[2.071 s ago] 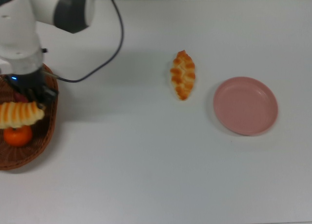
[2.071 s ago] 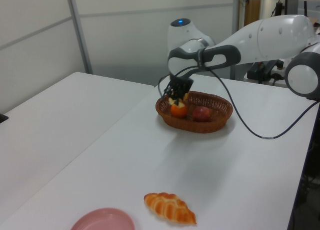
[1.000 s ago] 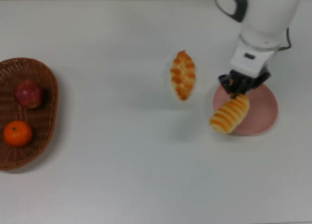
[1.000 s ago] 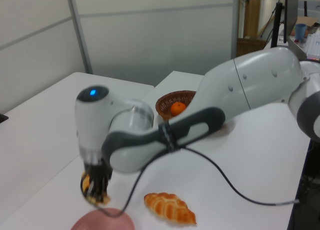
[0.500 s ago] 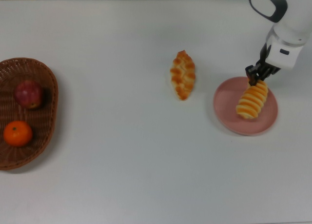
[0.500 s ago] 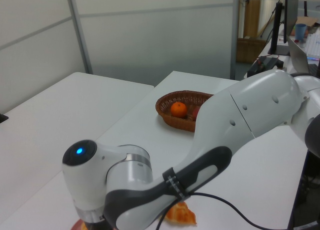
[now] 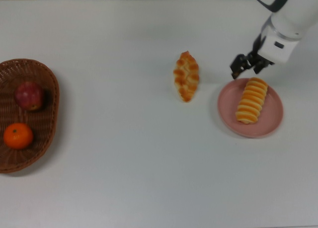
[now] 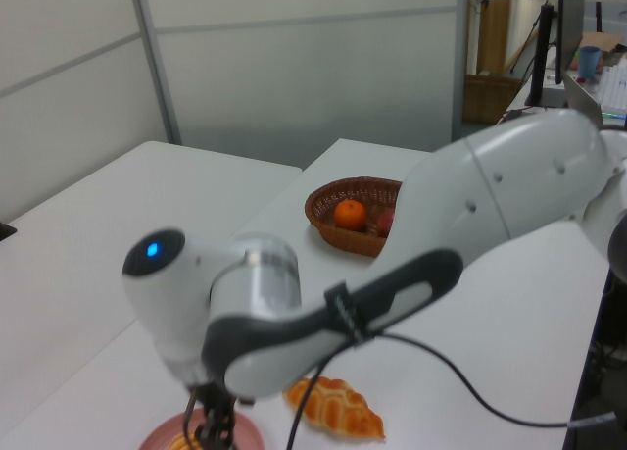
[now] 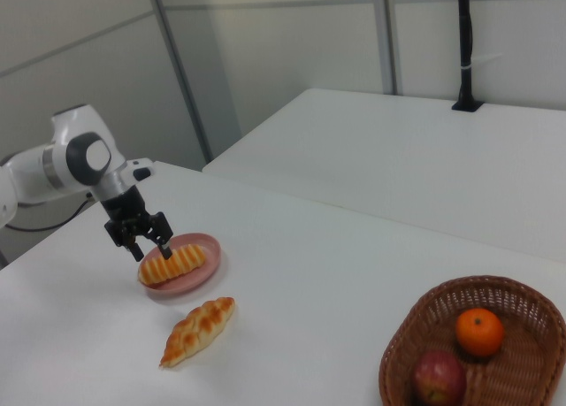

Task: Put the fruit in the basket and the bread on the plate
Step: 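Carry the striped roll to the pink plate and release it, then move to the braided bread and grasp it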

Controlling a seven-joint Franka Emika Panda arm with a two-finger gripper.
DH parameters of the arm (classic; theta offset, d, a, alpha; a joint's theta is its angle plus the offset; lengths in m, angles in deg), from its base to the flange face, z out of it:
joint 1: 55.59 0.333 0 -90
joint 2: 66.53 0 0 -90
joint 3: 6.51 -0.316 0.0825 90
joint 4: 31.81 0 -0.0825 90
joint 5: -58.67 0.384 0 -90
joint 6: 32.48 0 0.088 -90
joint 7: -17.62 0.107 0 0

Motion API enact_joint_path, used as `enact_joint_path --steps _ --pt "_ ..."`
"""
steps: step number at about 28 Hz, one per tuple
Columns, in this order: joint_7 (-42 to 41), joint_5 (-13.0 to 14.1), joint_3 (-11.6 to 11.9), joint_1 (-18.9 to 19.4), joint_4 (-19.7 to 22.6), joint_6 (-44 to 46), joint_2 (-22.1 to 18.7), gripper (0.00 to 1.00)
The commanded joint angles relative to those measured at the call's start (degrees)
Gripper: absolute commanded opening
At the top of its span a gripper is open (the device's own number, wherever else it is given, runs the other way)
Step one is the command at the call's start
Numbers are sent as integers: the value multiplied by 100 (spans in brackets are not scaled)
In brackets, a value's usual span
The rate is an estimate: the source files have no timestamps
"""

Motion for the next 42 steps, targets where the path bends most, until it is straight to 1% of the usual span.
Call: enact_joint_path --steps 1,5,6,7,9,10,11,12,16,17,22,25,26,27,28,29,30,31,37,42 --pt "-268 -32 6 -384 138 797 -327 100" --pt "-638 -112 15 -561 199 1036 -248 100" --pt "-804 -120 32 -657 225 1080 -143 100" --pt "-858 -129 50 -675 226 1089 -90 100" --pt "-885 -190 59 -710 226 1089 -2 100" --pt "-876 -252 59 -719 226 1089 51 100" --pt "-885 -374 59 -737 226 1089 156 100" --pt "-885 -419 59 -737 234 1089 191 100" --pt "-893 -507 68 -772 384 1063 288 100" --pt "-902 -594 68 -807 445 1045 341 100" --pt "-902 -700 68 -816 454 1028 534 100" --pt "-937 -832 68 -825 454 1028 587 99" --pt "-981 -858 68 -825 463 1028 587 93" --pt "-1034 -867 68 -825 463 1028 587 84" --pt "-1130 -850 68 -825 463 1028 596 50" --pt "-1122 -815 68 -834 454 1028 596 29" --pt "-1087 -797 68 -834 445 1028 596 10" --pt "-1069 -789 68 -842 428 1028 596 0" --pt "-1061 -771 68 -913 384 1019 579 0" --pt "-1052 -753 68 -965 261 1028 552 0"
